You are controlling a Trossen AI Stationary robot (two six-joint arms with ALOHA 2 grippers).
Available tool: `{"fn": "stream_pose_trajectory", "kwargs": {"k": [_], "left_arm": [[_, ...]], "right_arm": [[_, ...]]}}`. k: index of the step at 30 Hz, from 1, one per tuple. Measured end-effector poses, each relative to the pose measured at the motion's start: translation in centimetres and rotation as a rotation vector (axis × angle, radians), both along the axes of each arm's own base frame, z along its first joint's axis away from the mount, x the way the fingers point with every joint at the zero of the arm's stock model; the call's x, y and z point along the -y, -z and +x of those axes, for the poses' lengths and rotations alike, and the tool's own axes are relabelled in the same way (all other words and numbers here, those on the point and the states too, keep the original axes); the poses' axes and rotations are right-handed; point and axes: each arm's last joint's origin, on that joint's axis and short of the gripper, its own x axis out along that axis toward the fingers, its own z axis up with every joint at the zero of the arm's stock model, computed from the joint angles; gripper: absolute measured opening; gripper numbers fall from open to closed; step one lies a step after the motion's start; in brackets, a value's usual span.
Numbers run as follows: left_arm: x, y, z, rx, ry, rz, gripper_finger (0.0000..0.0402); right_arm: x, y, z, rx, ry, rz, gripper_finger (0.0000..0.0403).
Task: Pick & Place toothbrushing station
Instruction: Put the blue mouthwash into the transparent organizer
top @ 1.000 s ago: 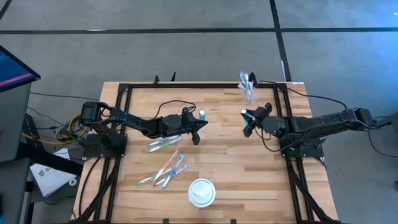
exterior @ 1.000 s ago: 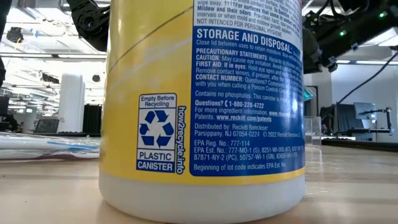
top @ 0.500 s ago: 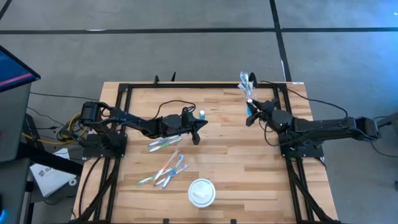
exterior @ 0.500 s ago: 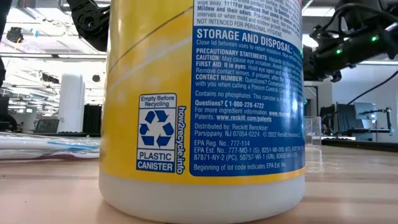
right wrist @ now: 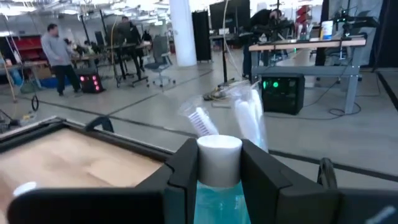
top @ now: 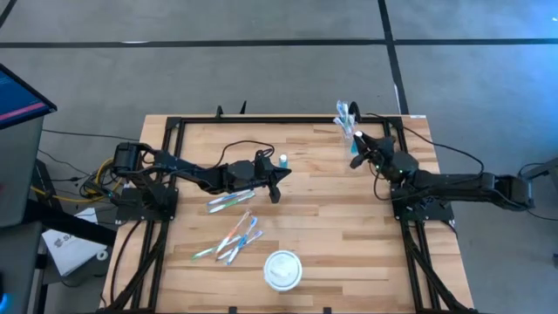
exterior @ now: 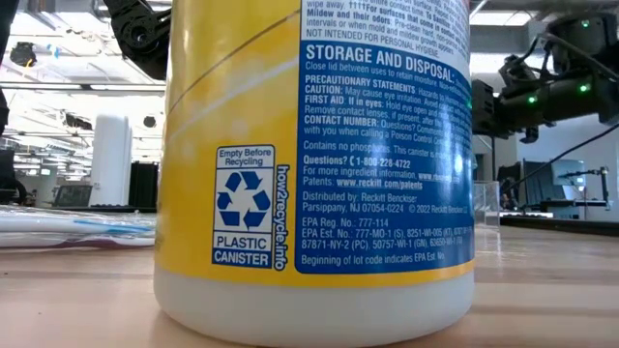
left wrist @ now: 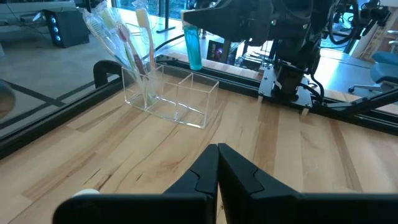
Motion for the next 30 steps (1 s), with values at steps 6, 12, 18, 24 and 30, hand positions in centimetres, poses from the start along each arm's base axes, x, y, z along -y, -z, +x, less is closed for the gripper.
{"fn": "stream_pose_trajectory", "kwargs": {"k": [6,12,18,24,30], "left_arm": [[0.0,0.0,0.0,0.0,0.0,0.0,0.0],[0.0,0.0,0.0,0.0,0.0,0.0,0.0],[0.0,0.0,0.0,0.0,0.0,0.0,0.0],[0.0,0.0,0.0,0.0,-0.001,0.0,0.0],[0.0,0.0,0.0,0.0,-0.001,0.0,0.0]], "right_arm": [[0.7,0.3,-0.6,0.013,0.004,-0.021,0.0082],[1.7,0.3,-1.2,0.014,-0.009,-0.03,0.0082],[2.5,0.4,-1.5,0.019,-0.051,-0.016,0.0082],[3.3,0.8,-1.6,0.006,-0.051,-0.004,0.0082],[3.9,1.2,-1.4,0.005,-0.068,-0.002,0.0082]]}}
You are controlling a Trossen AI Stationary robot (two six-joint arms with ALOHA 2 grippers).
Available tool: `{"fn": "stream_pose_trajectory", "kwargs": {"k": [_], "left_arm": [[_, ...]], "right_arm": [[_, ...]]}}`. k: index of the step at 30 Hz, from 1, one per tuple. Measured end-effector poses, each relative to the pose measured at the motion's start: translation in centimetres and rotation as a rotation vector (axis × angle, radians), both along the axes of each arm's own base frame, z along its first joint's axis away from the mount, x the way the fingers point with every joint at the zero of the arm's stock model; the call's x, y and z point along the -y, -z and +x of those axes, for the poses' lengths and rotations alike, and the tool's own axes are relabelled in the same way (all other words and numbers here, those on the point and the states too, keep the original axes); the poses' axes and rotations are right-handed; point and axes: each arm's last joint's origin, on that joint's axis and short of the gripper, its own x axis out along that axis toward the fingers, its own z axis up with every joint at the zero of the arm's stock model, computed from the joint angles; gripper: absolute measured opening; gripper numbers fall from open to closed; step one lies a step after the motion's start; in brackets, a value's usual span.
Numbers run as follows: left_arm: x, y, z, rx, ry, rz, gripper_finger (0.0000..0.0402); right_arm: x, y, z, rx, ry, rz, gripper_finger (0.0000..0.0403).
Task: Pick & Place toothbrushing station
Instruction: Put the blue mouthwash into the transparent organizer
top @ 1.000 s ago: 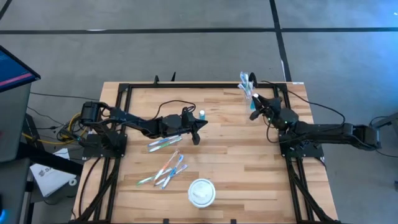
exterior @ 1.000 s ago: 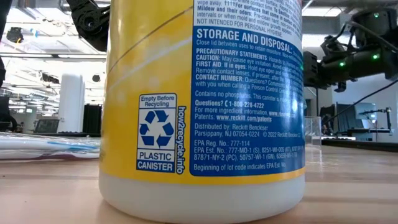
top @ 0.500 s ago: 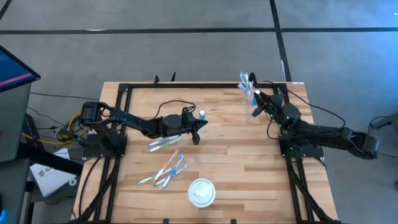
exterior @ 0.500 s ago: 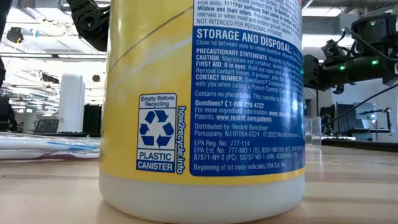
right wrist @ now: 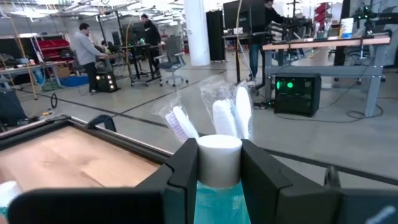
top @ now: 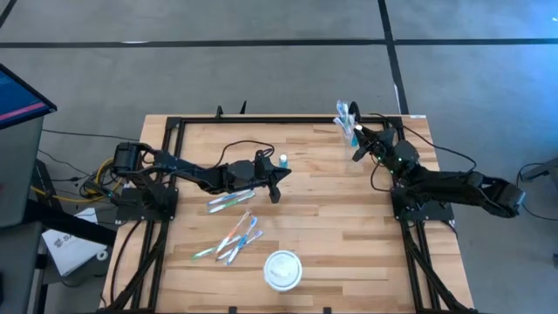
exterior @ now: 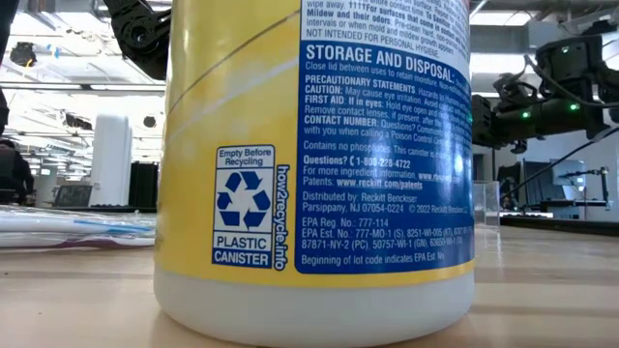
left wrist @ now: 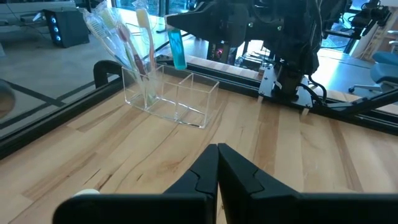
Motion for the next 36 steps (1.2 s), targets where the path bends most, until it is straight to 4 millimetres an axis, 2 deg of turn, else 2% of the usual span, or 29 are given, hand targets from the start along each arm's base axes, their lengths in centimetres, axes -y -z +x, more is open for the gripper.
{"fn": "stream_pose_trajectory", "kwargs": {"k": [13,36], "left_arm": [[0.0,0.0,0.0,0.0,0.0,0.0,0.0],[0.0,0.0,0.0,-0.001,0.001,0.0,0.0]], "right_arm": [[1.3,1.3,0.4,0.011,-0.015,0.035,0.0082],[2.1,4.4,1.3,-0.011,-0.046,0.084,0.0082]]}}
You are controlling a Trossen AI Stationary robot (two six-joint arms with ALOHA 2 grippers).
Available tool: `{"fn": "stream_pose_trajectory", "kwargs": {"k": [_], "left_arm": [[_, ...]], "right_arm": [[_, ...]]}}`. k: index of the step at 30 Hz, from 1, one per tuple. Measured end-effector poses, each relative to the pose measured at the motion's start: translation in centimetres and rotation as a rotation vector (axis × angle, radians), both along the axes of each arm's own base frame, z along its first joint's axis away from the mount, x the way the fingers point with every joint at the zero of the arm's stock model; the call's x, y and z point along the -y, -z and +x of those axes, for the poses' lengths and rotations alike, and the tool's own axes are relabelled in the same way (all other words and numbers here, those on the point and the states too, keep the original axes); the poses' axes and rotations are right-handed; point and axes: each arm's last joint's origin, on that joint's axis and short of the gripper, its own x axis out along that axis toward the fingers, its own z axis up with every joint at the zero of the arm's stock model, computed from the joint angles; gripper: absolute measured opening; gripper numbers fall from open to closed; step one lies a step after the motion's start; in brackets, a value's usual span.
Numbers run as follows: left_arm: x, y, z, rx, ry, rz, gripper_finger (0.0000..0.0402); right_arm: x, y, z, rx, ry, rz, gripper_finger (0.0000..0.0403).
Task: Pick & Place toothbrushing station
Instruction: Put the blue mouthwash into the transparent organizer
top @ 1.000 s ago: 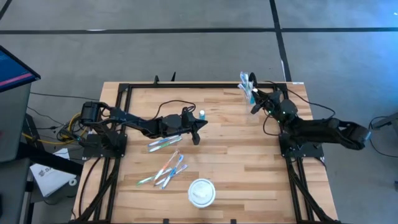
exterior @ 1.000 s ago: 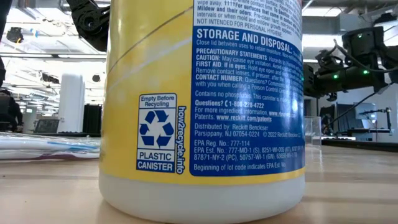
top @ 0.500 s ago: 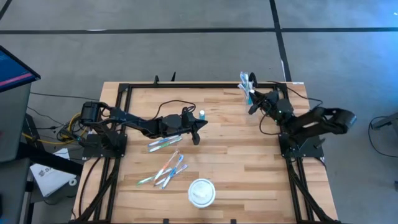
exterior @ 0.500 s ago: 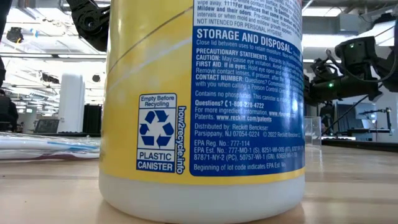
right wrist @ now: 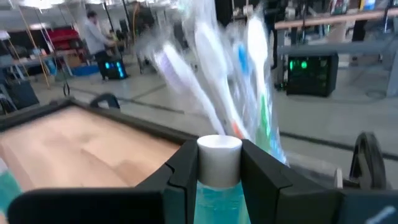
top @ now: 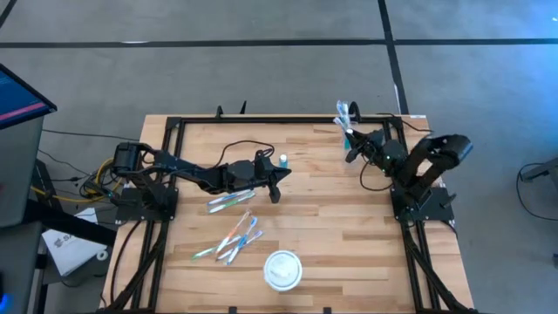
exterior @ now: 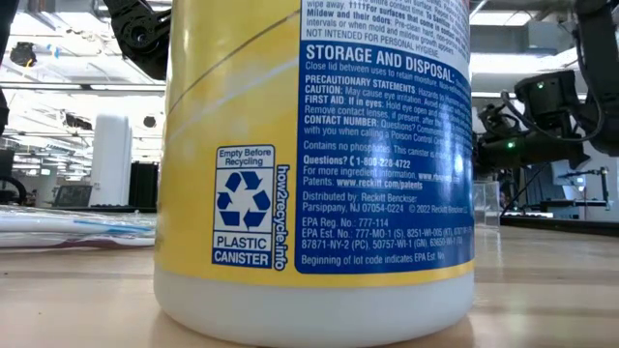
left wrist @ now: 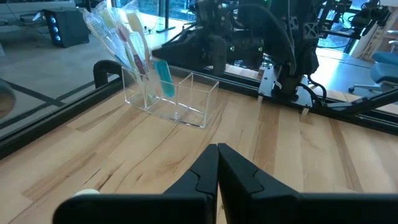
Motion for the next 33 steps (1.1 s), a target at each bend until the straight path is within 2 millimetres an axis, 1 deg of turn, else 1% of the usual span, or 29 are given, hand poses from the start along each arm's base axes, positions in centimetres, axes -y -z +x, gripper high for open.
{"fn": "stream_pose_trajectory", "kwargs": {"k": [4,27,33], "left_arm": [[0.0,0.0,0.0,0.0,0.0,0.0,0.0],[0.0,0.07,-0.02,-0.008,0.0,0.0,0.0],[0.0,0.08,-0.02,-0.008,0.0,0.0,0.0]], "right_arm": [[0.05,0.29,0.06,-0.013,-0.003,0.013,0.0082],[0.03,0.21,0.12,-0.008,-0.021,0.01,0.0093],[0.03,0.28,0.11,-0.014,-0.021,0.015,0.0106]]}}
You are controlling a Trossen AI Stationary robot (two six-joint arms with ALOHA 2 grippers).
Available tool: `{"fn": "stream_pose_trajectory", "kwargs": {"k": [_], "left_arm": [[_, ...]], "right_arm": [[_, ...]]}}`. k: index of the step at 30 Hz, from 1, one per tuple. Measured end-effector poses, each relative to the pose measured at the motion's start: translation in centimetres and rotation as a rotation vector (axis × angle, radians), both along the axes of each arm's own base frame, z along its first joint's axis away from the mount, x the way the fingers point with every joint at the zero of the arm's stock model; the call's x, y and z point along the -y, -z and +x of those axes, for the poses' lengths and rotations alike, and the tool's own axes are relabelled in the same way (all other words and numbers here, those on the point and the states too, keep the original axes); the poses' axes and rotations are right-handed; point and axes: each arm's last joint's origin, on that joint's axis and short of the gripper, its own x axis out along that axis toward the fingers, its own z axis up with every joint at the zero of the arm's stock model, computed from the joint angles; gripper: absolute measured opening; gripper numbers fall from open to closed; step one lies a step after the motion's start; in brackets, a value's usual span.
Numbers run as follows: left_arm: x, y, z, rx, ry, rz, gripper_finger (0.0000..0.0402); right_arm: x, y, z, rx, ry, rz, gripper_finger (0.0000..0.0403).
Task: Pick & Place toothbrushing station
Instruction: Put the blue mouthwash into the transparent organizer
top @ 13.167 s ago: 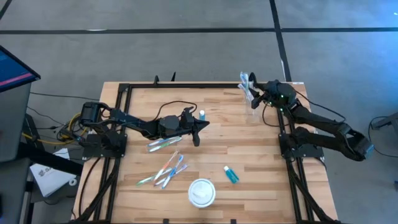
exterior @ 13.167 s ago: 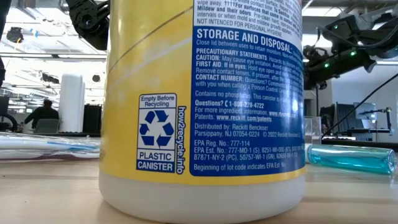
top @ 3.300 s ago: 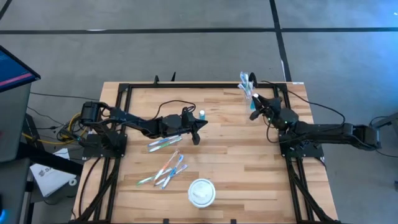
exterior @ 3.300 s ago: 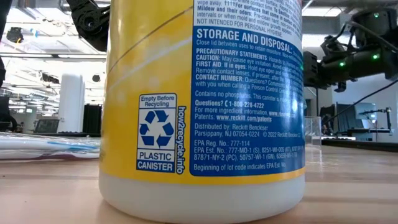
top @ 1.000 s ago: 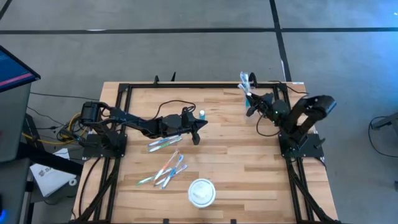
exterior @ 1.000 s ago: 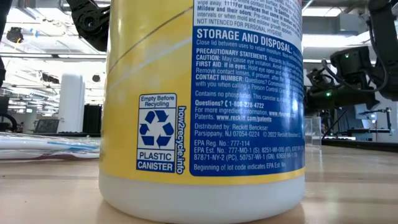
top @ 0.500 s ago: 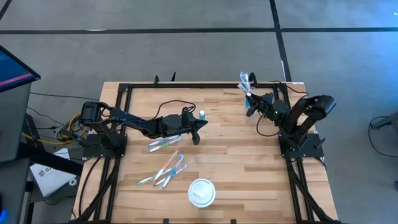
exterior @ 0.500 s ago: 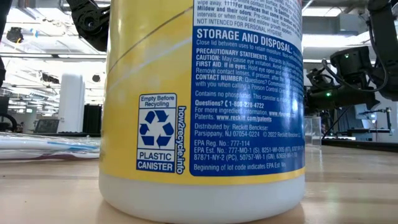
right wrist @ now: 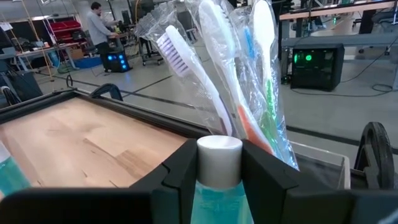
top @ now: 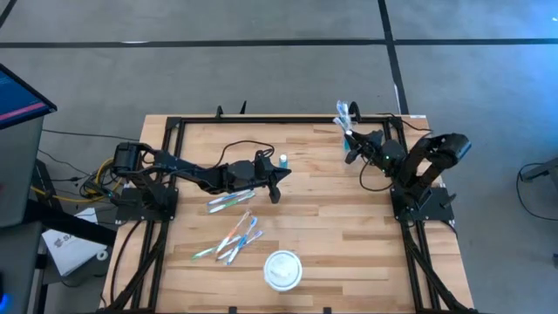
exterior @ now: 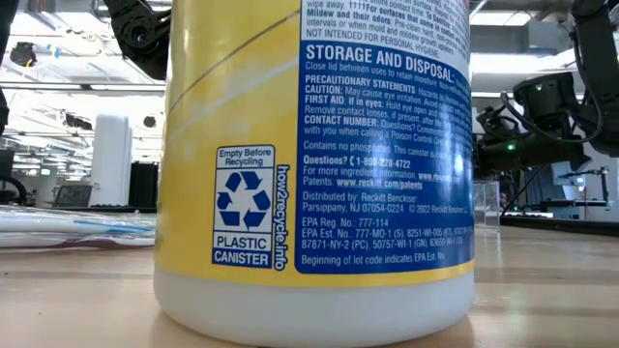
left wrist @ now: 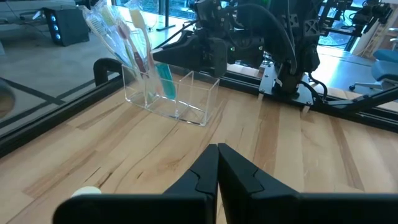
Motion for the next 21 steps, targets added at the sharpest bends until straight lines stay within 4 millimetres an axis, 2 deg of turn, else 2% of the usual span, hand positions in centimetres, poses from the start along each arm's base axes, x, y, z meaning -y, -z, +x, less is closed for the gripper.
{"fn": "stream_pose_trajectory", "kwargs": {"k": [21], "left_arm": [[0.0,0.02,0.0,-0.002,0.0,0.0,0.0]], "right_arm": [[-0.1,0.02,0.11,-0.002,-0.008,0.001,0.0112]]}}
